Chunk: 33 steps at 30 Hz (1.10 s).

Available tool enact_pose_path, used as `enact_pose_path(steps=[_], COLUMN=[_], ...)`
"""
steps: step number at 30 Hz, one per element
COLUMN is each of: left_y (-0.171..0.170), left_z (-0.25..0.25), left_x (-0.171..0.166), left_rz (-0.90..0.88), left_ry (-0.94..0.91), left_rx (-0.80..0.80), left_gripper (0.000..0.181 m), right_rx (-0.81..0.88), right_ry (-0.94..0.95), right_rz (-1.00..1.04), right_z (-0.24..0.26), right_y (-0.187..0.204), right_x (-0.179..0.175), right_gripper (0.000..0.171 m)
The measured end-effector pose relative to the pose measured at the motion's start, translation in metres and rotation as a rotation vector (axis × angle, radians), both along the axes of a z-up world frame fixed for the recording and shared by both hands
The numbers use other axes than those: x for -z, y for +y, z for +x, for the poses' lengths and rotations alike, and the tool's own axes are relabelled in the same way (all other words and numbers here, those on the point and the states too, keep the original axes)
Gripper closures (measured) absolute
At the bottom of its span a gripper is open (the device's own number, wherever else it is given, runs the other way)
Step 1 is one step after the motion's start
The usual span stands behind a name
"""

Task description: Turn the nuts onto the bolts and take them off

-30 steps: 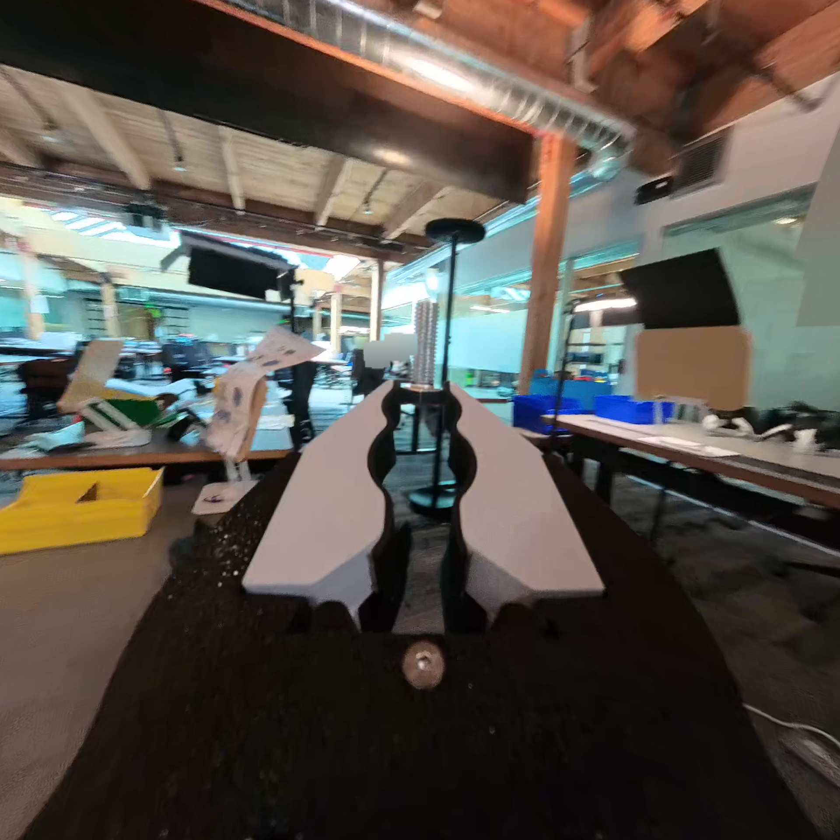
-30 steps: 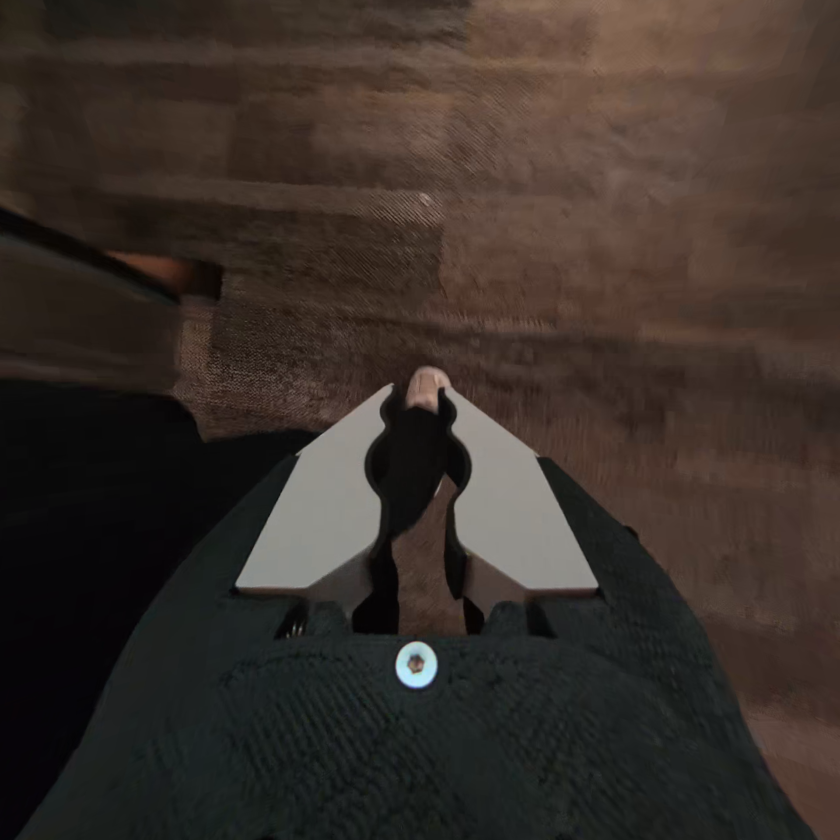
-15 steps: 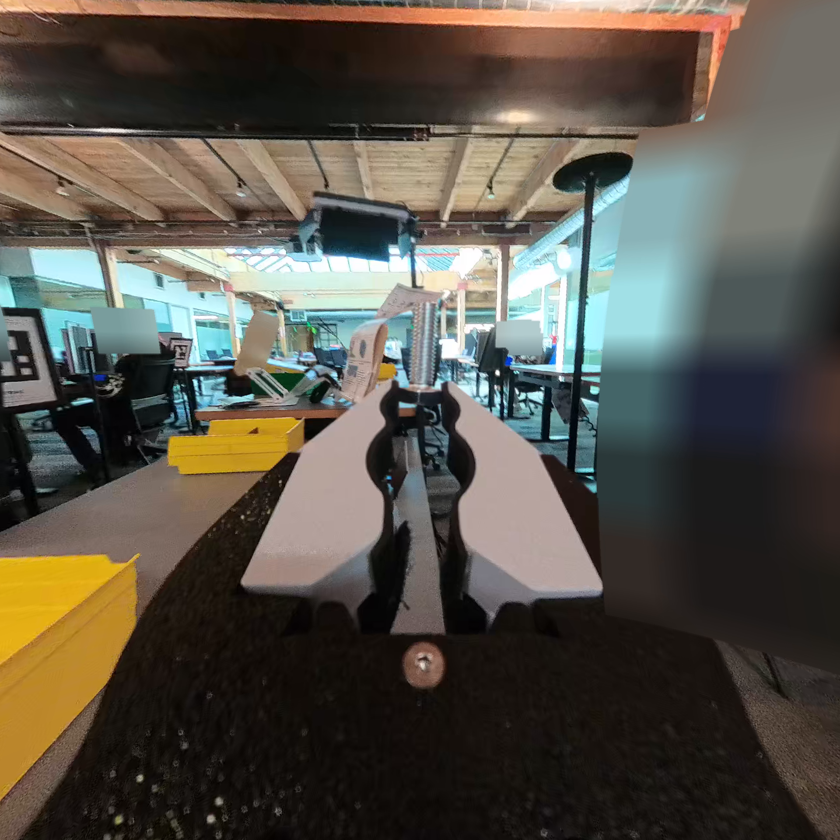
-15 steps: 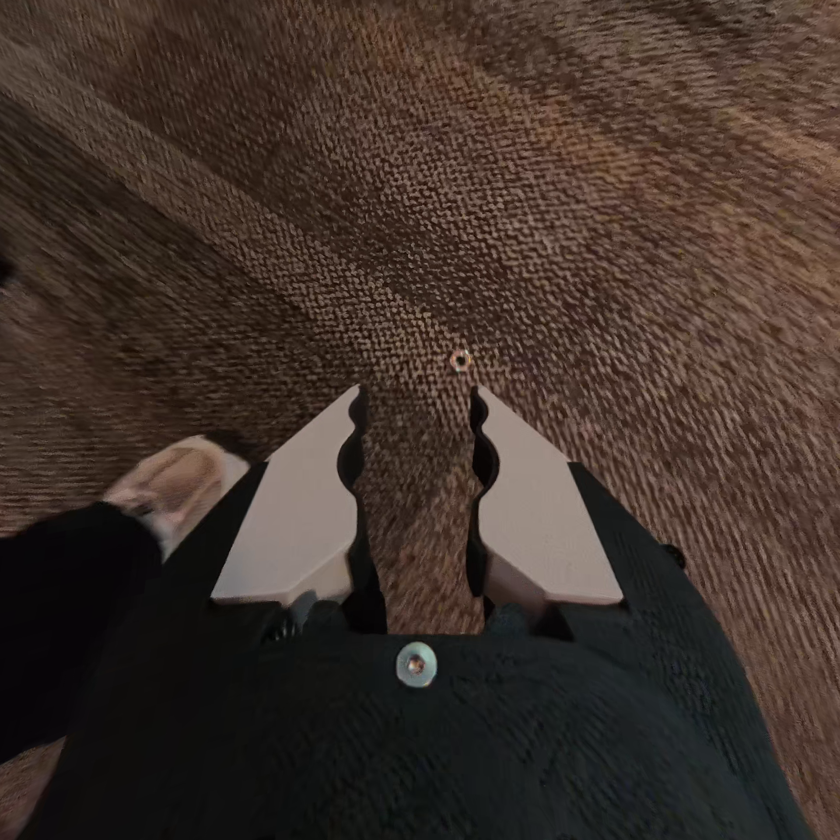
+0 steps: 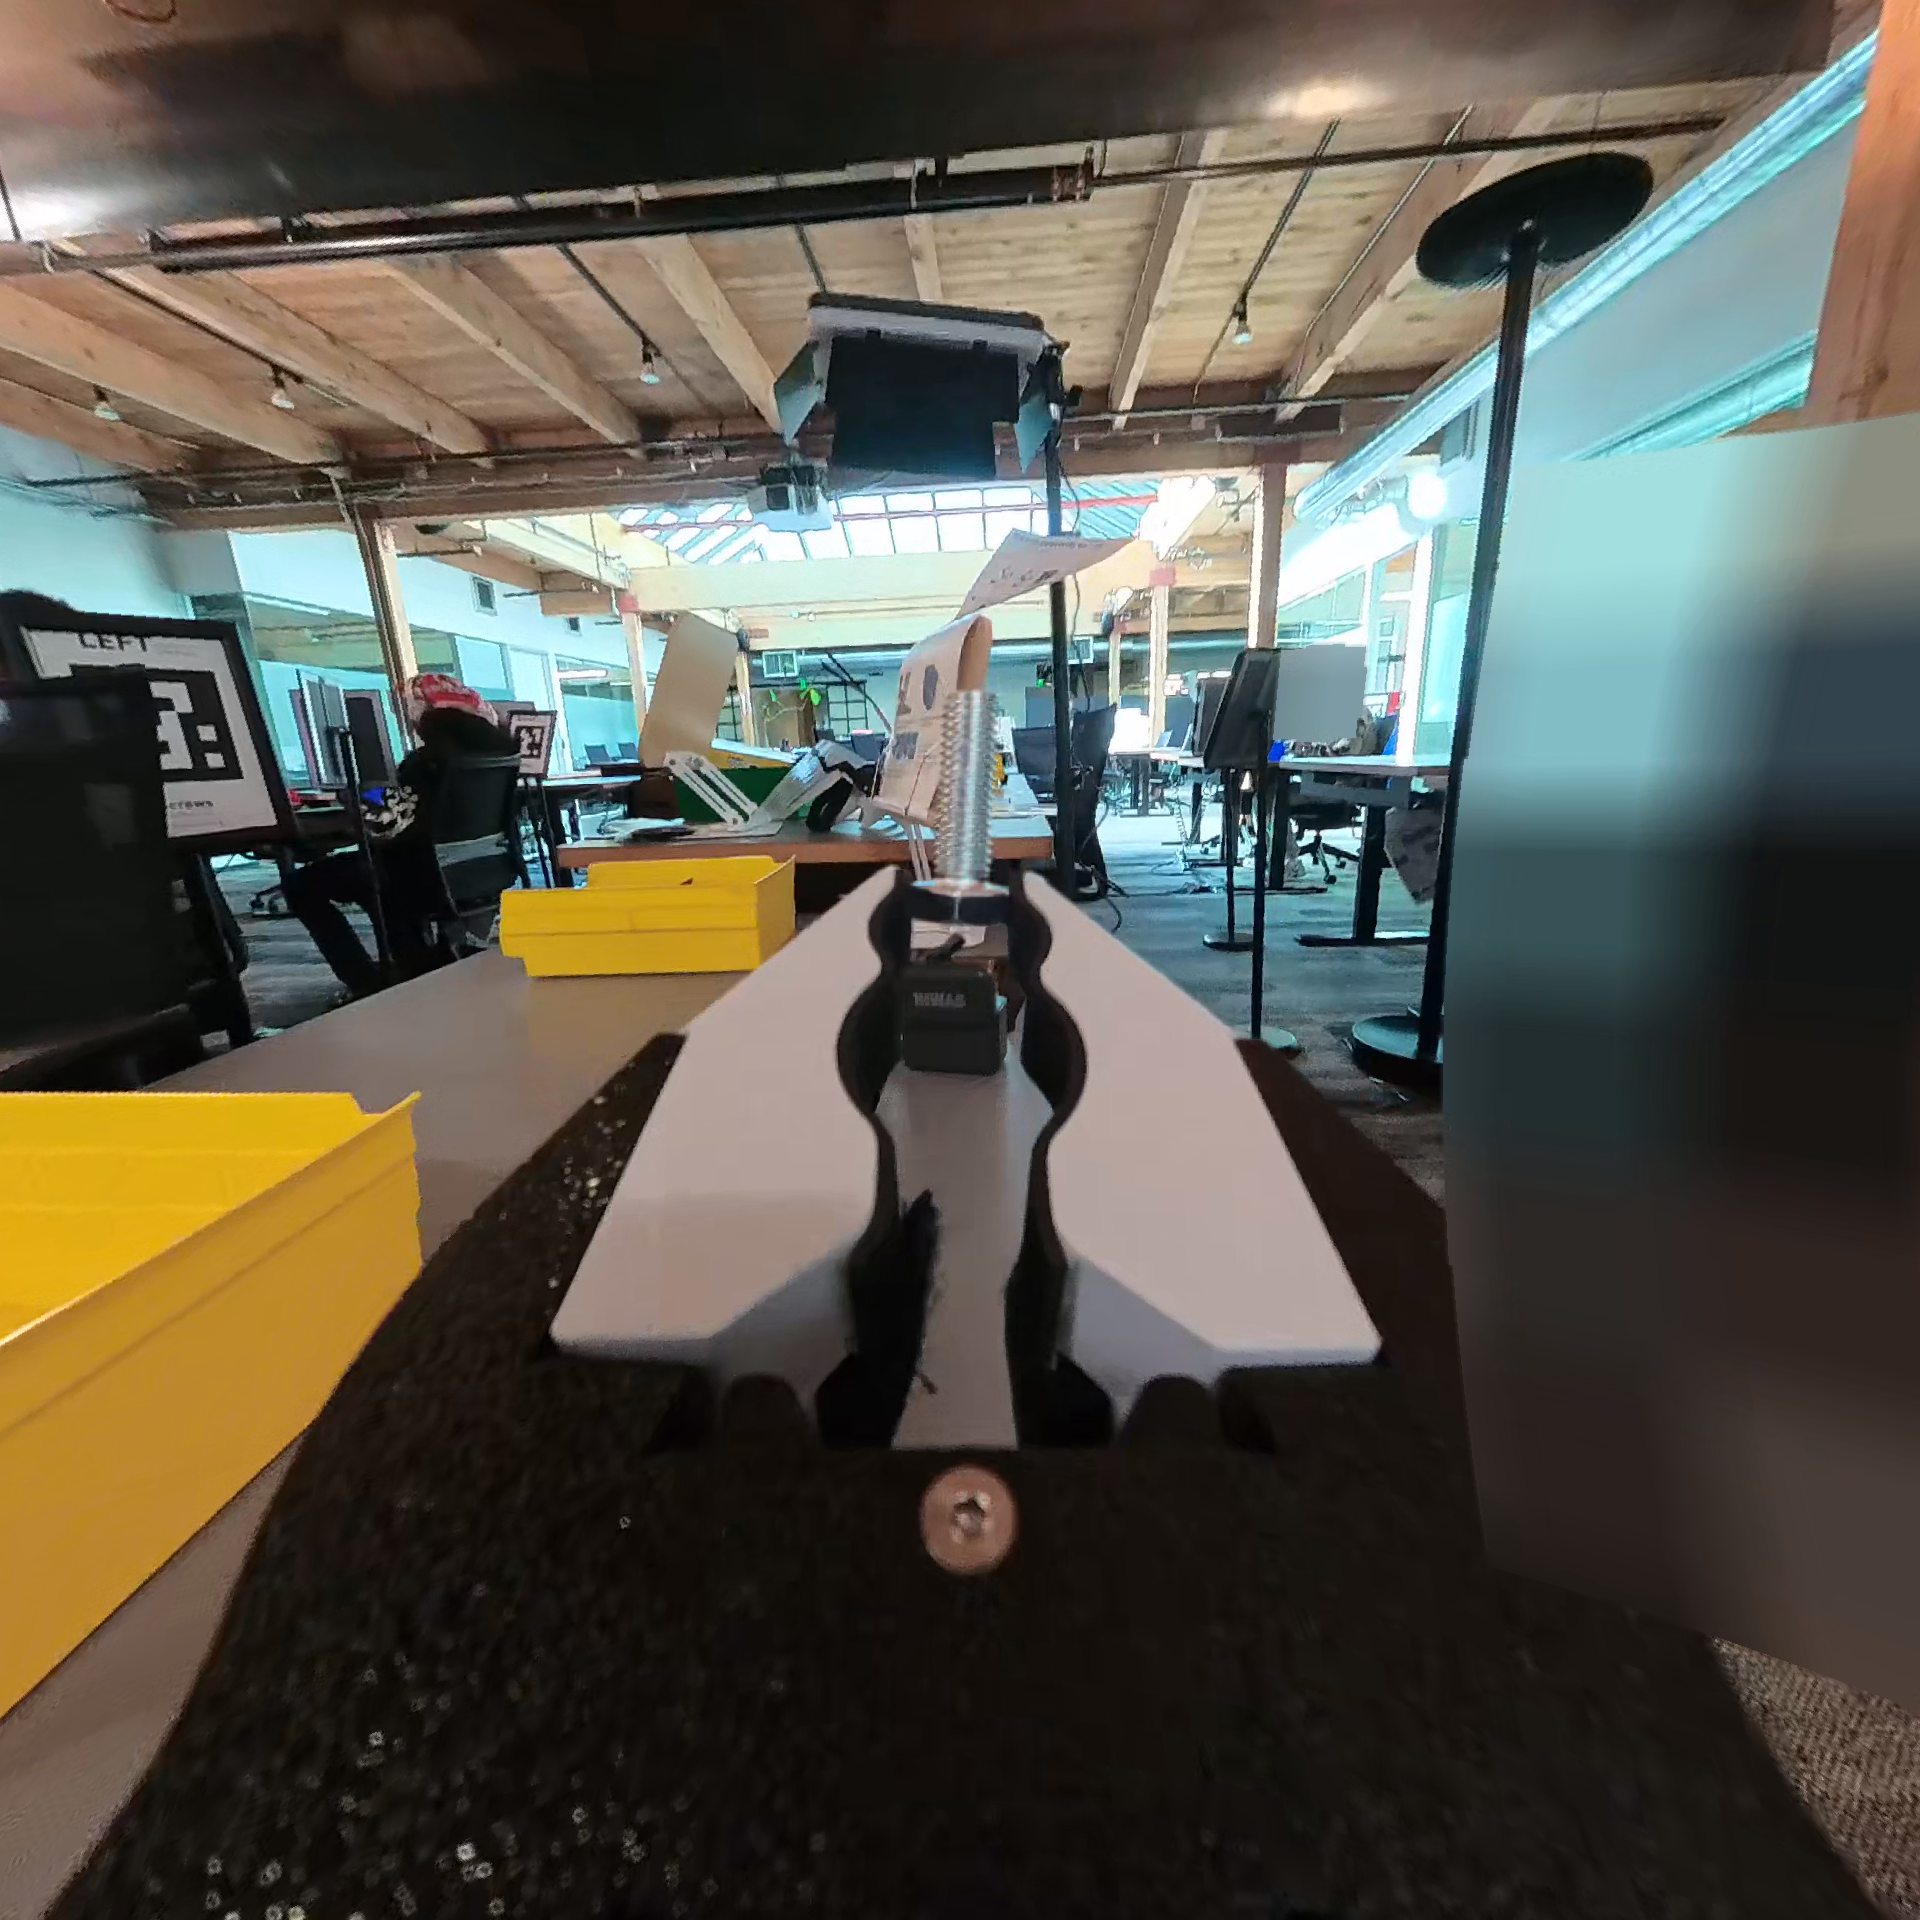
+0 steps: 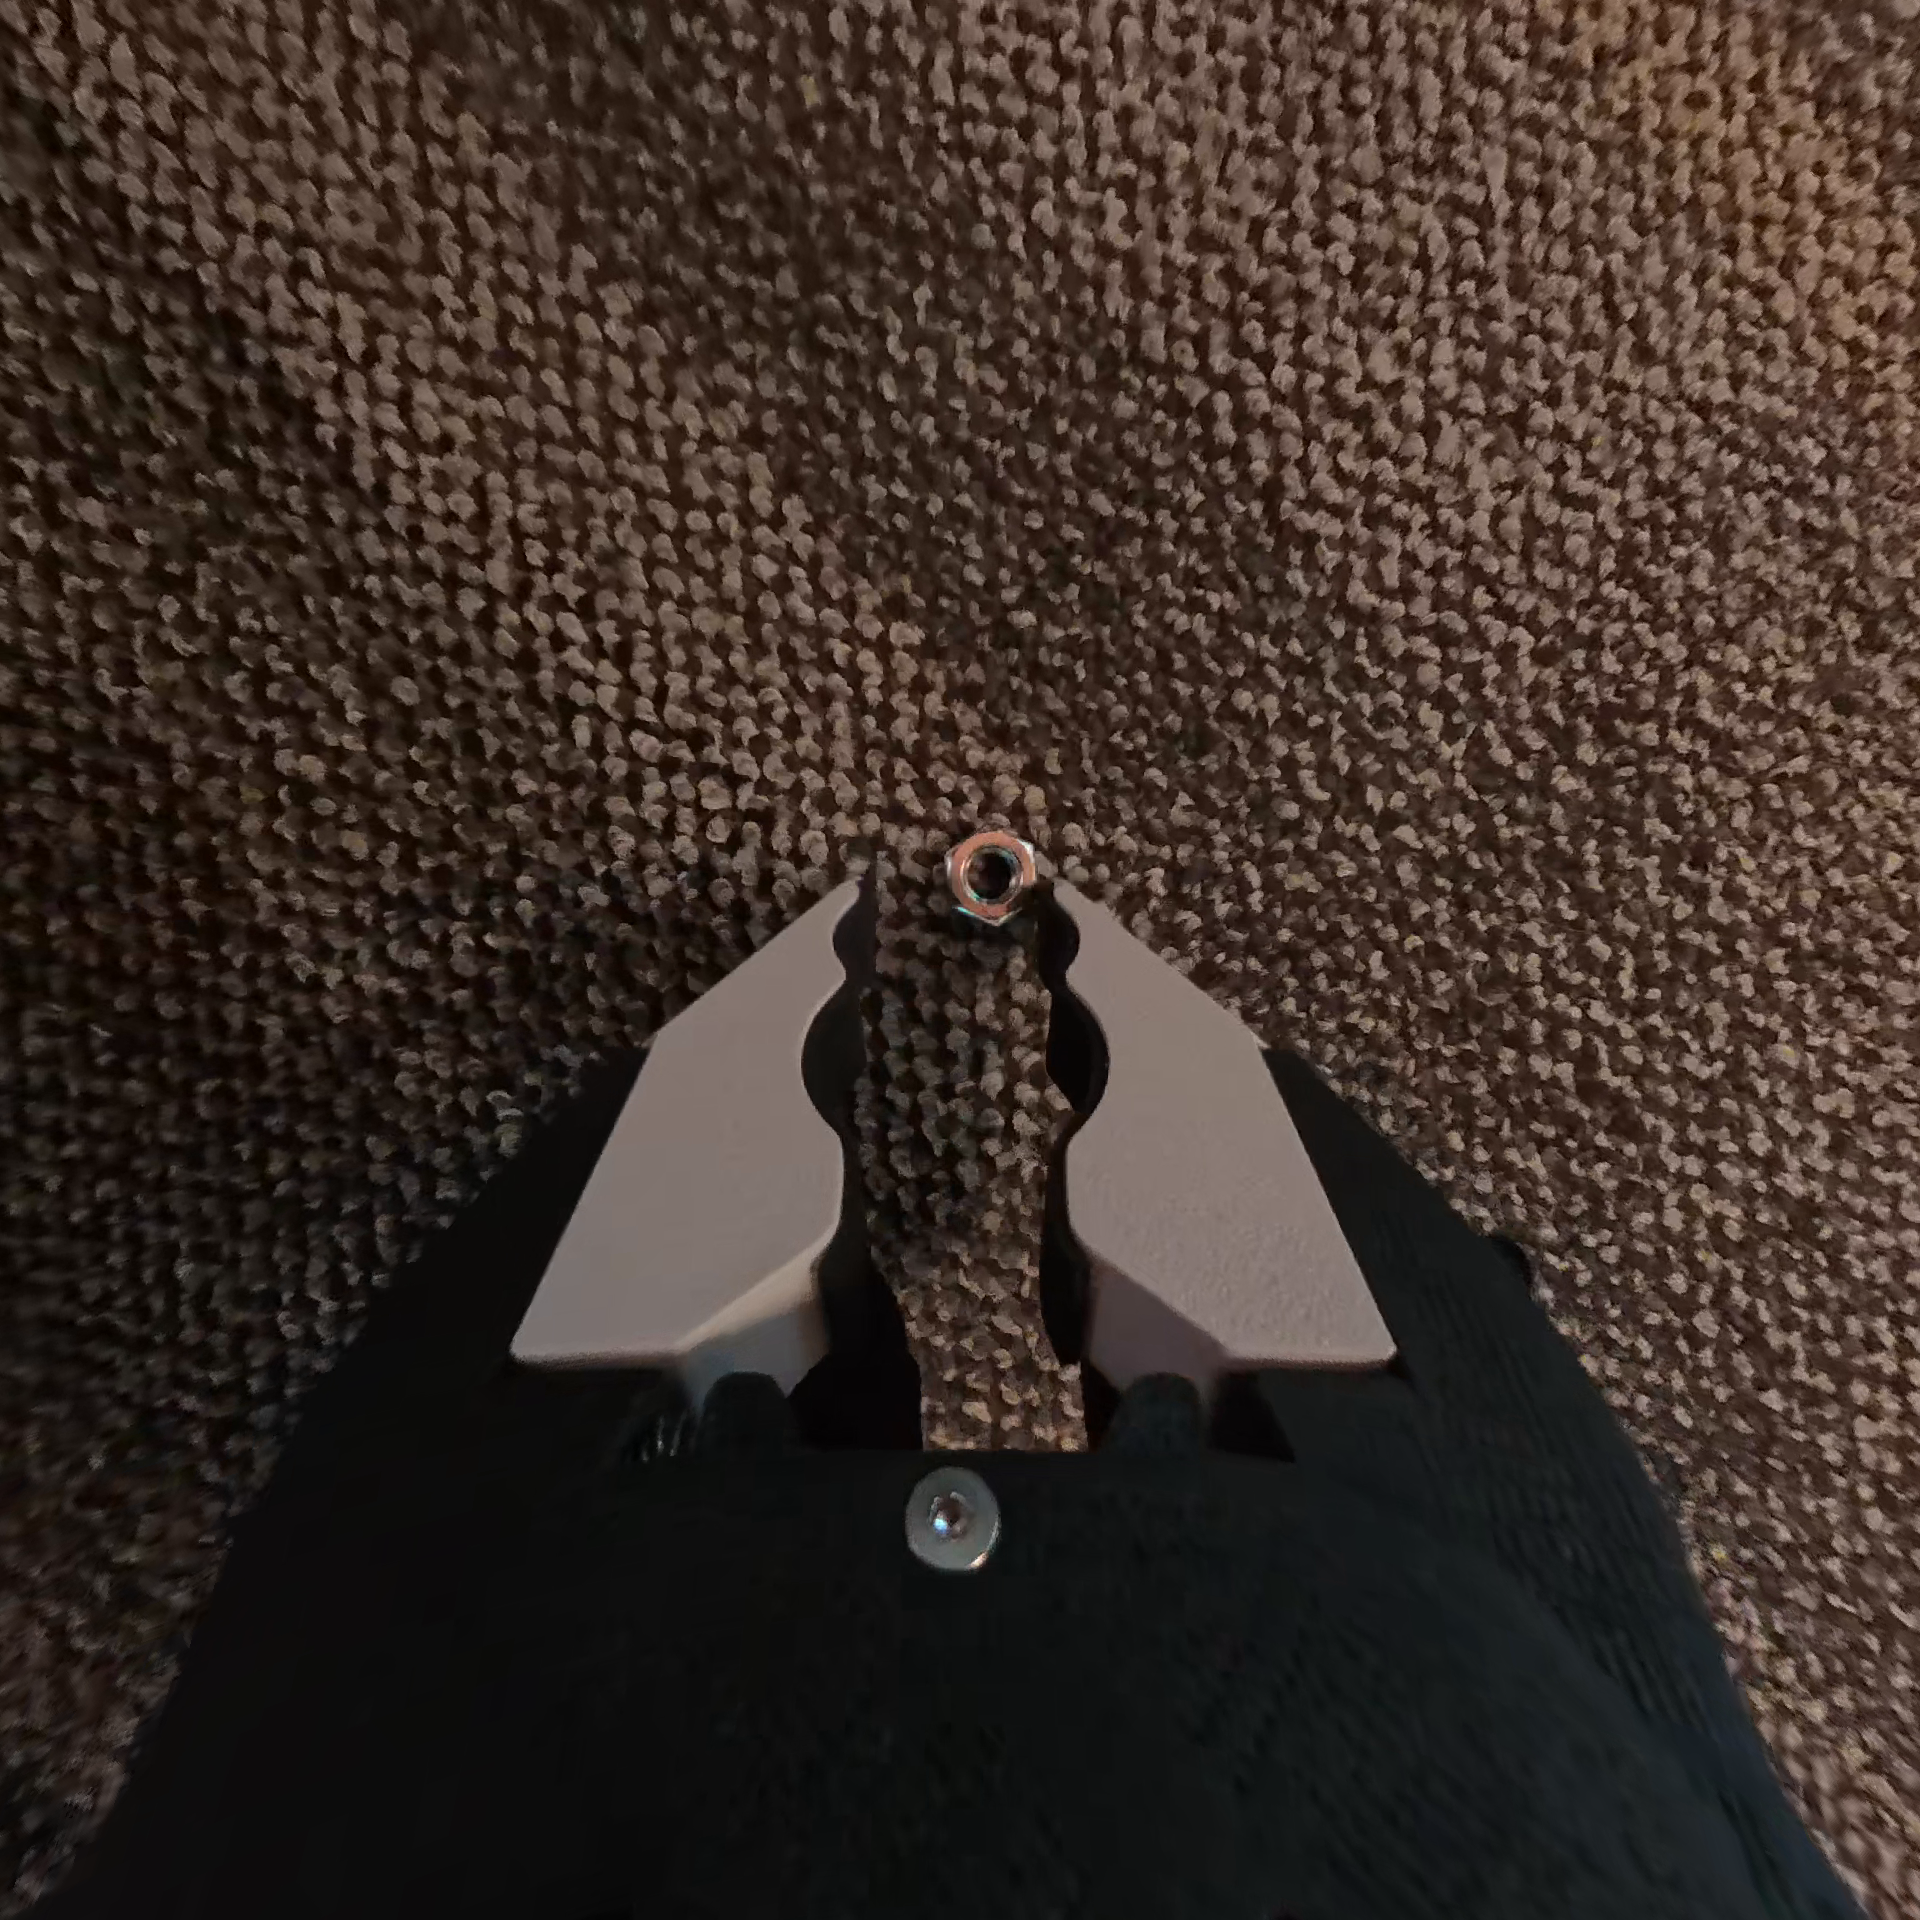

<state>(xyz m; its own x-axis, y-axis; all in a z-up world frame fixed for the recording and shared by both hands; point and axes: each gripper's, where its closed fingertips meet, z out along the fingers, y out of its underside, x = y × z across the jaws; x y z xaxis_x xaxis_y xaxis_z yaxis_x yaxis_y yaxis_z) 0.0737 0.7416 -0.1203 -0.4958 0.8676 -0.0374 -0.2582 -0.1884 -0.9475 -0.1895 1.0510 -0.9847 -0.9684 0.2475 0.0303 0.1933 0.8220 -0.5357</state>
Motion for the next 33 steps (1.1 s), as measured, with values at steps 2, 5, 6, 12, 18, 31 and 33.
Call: enact_pose_path(steps=[2, 5, 6, 12, 18, 31, 33], left_y=[-0.003, -0.005, -0.005, -0.006, -0.001, 0.001, 0.0], left_z=[-0.001, 0.0, 0.0, 0.016, 0.03, 0.035, 0.039], left_x=[0.004, 0.008, 0.01, 0.005, 0.005, 0.024, 0.026], left_rz=[0.0, -0.017, -0.017, -0.017, -0.028, -0.044, -0.038], left_ry=[-0.018, -0.044, -0.048, -0.048, -0.066, -0.14, -0.142], left_rx=[-0.003, -0.019, -0.015, -0.034, -0.052, -0.061, -0.066], left_gripper=[0.166, 0.166, 0.166, 0.166, 0.166, 0.165, 0.165], right_rx=[-0.009, -0.036, -0.039, 0.01, 0.067, -0.015, 0.001], right_ry=[0.004, -0.019, -0.02, -0.096, -0.144, -0.08, -0.056], right_rz=[-0.013, -0.021, -0.005, 0.032, 0.033, 0.034, 0.036], right_z=[0.001, 0.006, 0.007, 0.008, 0.01, 0.02, 0.017], right_y=[-0.002, -0.004, -0.003, -0.004, -0.009, -0.026, -0.027], right_x=[0.0, 0.001, 0.001, -0.021, -0.017, 0.001, 0.001], right_gripper=[0.143, 0.161, 0.161, 0.161, 0.171, 0.141, 0.146])
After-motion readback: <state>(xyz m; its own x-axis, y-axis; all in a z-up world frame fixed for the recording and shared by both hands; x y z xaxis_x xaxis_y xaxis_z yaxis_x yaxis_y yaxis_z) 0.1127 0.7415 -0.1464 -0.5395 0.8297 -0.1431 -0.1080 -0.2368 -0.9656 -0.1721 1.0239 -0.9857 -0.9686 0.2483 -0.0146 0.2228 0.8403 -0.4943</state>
